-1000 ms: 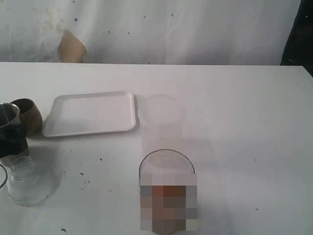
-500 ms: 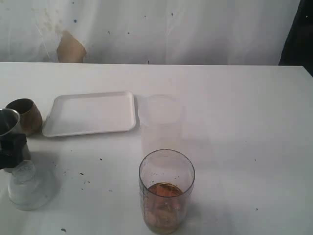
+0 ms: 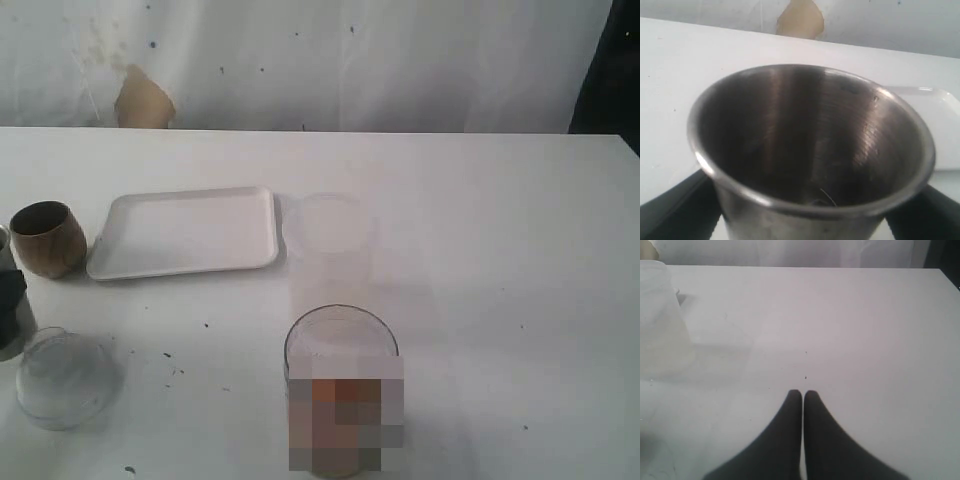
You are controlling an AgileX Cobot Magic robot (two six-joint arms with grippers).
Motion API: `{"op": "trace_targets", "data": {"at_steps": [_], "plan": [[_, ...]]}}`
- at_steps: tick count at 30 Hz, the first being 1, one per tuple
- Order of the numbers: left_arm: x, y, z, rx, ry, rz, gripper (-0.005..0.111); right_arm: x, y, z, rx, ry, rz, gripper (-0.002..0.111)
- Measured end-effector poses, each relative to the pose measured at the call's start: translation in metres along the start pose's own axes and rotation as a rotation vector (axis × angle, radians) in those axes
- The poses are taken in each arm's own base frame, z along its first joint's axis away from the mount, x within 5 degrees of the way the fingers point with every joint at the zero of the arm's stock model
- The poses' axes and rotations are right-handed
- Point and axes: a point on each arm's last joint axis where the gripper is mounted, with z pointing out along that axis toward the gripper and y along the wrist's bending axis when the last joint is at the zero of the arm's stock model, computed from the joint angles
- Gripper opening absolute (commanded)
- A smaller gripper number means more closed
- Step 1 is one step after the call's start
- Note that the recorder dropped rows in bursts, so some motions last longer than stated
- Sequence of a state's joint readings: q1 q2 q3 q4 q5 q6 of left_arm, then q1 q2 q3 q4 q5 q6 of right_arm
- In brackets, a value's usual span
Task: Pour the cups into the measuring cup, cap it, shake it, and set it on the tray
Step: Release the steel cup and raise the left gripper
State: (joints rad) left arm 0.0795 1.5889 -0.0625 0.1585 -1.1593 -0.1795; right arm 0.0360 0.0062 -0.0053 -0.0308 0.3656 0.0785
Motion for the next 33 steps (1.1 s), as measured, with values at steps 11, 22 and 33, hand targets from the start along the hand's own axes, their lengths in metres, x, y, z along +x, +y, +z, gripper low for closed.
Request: {"op": "trace_targets", "data": {"at_steps": [11,22,33], "plan": [[-0.004,-0.003,0.016,0.043,0.077,0.005,0.078,0.0,0.0,0.0,0.0,0.0,0.0,0.001],[0.001,-0.003,0.019,0.048,0.12,-0.026,0.103,0.0,0.0,0.0,0.0,0.0,0.0,0.001],[0.022,-0.004,-0.008,0.03,0.184,-0.071,0.102,0.0,0.0,0.0,0.0,0.0,0.0,0.001]]}}
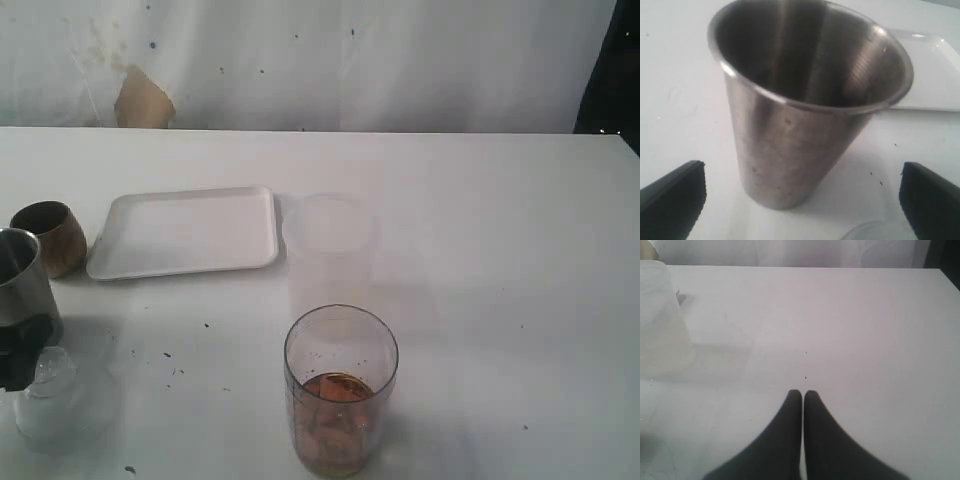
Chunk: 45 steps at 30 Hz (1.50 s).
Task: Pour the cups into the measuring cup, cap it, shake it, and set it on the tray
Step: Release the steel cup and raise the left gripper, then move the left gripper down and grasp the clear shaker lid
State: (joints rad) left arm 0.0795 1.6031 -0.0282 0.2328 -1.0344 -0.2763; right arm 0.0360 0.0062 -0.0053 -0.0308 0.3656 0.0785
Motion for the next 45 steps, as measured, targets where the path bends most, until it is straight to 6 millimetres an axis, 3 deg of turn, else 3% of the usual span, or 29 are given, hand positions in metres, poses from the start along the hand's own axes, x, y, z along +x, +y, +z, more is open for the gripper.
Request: {"op": "trace_targets", "data": {"at_steps": [16,18,20,24,28,31,36,45], "plan": [[-0.019,-0.017,-0.019,0.147,-0.159,-0.075,0.099,0.0,0.0,0.0,0.0,0.0,0.0,0.001],[-0.024,-0.021,-0.023,0.184,-0.187,-0.102,0.088,0.0,0.0,0.0,0.0,0.0,0.0,0.001],[-0.028,-0.025,-0.028,0.221,-0.212,-0.137,0.068,0.0,0.0,0.0,0.0,0.0,0.0,0.001],[-0.04,-0.035,-0.04,0.35,-0.256,-0.327,0.0,0.0,0.0,0.0,0.0,0.0,0.0,0.001],[-0.062,-0.058,-0.04,0.563,-0.159,-0.243,0.0,0.0,0.0,0.0,0.0,0.0,0.0,0.001],[-0.09,-0.073,-0.04,0.664,-0.014,-0.184,0.0,0.0,0.0,0.0,0.0,0.0,0.0,0.001],[-0.117,-0.075,-0.047,0.569,0.119,-0.113,0.0,0.0,0.0,0.0,0.0,0.0,0.0,0.001],[-0.155,-0.069,-0.065,0.374,0.01,-0.128,0.0,0.0,0.0,0.0,0.0,0.0,0.0,0.001]]}}
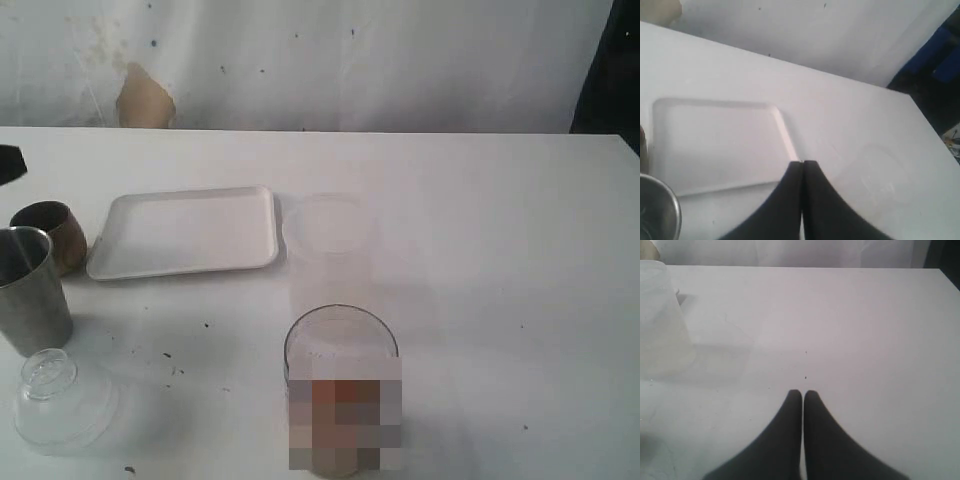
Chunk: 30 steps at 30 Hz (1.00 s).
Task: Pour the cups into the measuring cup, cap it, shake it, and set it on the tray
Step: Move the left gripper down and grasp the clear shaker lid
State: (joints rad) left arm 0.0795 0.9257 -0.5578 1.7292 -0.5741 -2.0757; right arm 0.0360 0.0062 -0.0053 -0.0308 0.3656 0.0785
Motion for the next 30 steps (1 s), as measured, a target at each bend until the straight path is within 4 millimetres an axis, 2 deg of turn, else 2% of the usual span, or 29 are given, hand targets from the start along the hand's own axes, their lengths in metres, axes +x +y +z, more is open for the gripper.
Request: {"op": "trace_targets", "data": {"at_steps": [4,7,10,15,17,18,19,21,23,26,28,30], "plan": [[-0.03,-0.005,-0.001,-0.036,-0.087,0.055,0.0,0.0,0.0,0.0,0.0,0.0,0.0,0.001],[-0.06,-0.004,-0.004,-0.128,-0.201,0.126,0.0,0.0,0.0,0.0,0.0,0.0,0.0,0.001],[-0.1,-0.001,-0.015,-0.327,-0.36,0.314,0.0,0.0,0.0,0.0,0.0,0.0,0.0,0.001],[-0.109,0.022,-0.011,-0.571,-0.351,0.494,0.0,0.0,0.0,0.0,0.0,0.0,0.0,0.001],[-0.11,0.03,-0.008,-0.743,-0.313,0.602,0.0,0.0,0.0,0.0,0.0,0.0,0.0,0.001],[-0.112,0.027,-0.001,-0.848,-0.233,0.658,0.0,0.0,0.0,0.0,0.0,0.0,0.0,0.001],[-0.115,0.016,0.007,-0.872,-0.168,0.689,0.0,0.0,0.0,0.0,0.0,0.0,0.0,0.001],[-0.12,-0.014,0.017,-0.812,-0.005,0.724,0.0,0.0,0.0,0.0,0.0,0.0,0.0,0.001],[-0.122,-0.041,0.017,-0.698,0.099,0.707,0.0,0.0,0.0,0.0,0.0,0.0,0.0,0.001],[-0.109,-0.075,0.006,-0.454,0.386,0.627,0.0,0.0,0.0,0.0,0.0,0.0,0.0,0.001],[-0.093,-0.085,0.001,-0.322,0.552,0.561,0.0,0.0,0.0,0.0,0.0,0.0,0.0,0.001],[-0.083,-0.085,0.004,-0.28,0.611,0.538,0.0,0.0,0.0,0.0,0.0,0.0,0.0,0.001]]}}
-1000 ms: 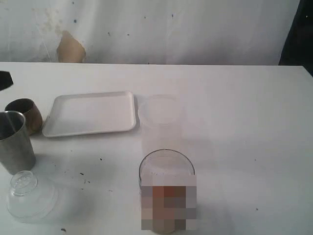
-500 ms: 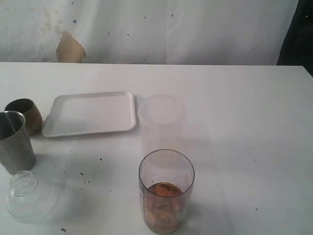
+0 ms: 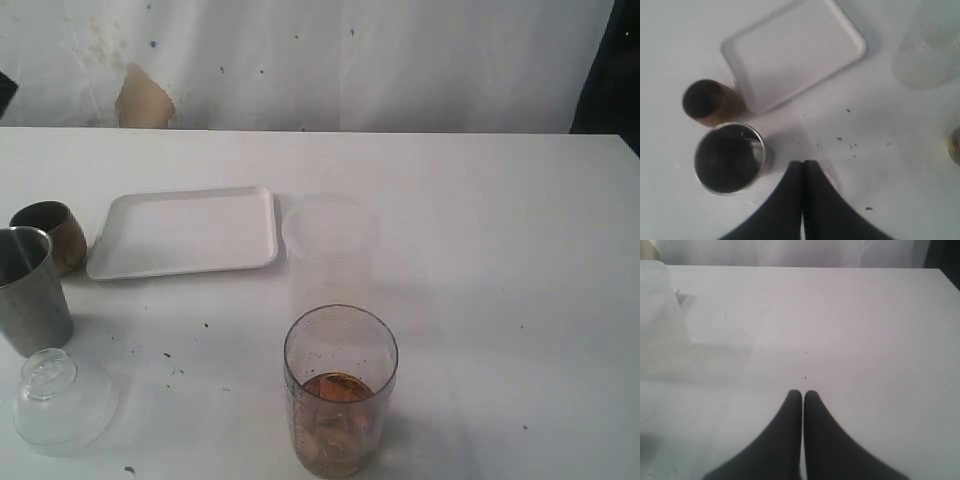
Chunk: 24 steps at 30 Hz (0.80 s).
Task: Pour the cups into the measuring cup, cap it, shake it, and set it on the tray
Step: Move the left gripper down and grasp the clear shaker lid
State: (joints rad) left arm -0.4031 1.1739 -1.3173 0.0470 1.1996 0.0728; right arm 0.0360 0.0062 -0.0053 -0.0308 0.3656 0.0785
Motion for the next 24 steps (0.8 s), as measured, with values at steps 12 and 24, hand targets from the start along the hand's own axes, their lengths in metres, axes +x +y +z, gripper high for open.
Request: {"op": "trace_targets", "data": {"at_steps": [12,24], "plan": [[0.052,-0.012,0.081,0.075,0.355,0.004,0.064,0.0,0.0,0.0,0.0,0.0,0.0,0.001],[0.085,-0.018,0.159,0.06,0.431,-0.055,0.066,0.0,0.0,0.0,0.0,0.0,0.0,0.001]]}}
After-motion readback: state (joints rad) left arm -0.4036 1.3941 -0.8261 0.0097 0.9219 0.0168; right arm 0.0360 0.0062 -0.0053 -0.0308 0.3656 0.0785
